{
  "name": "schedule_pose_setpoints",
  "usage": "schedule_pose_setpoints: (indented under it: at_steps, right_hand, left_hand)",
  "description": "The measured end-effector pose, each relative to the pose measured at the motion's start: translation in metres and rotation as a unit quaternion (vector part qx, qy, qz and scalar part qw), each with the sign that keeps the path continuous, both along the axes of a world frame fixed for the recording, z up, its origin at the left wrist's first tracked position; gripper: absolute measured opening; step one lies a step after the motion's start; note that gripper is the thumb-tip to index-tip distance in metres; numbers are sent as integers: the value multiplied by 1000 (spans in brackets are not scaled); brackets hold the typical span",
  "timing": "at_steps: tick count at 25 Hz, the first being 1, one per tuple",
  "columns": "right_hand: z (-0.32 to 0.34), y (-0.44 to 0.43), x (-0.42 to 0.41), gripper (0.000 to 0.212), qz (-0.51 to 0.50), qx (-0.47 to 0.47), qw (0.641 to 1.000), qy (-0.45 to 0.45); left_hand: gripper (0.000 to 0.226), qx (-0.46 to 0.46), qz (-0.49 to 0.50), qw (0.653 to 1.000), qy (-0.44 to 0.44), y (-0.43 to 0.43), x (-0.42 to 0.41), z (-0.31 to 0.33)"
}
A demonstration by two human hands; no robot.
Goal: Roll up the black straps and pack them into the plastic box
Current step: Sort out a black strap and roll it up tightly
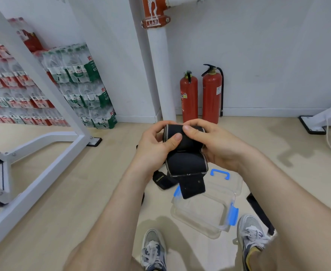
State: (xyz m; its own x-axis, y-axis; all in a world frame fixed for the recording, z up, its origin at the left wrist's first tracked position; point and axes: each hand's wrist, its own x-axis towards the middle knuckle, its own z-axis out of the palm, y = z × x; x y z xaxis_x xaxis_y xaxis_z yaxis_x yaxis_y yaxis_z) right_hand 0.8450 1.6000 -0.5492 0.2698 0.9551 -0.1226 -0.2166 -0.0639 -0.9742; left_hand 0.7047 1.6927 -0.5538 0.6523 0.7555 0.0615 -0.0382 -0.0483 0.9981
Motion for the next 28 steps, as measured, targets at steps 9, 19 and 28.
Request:
schedule_pose_setpoints:
  at_steps: [9,19,28]
  right_hand:
    - [-8,6,5,27,-177,74,981,2]
    - [-26,13,1,42,-241,127,893,-358]
    - [-17,11,5,36,-166,45,982,-77]
  left_hand:
    - [17,-157,-49,983,82,-20,9,-9]
    - [26,-98,-26,995,10,-26,-3,-4]
    - [22,621,76,765,157,-21,-17,-6]
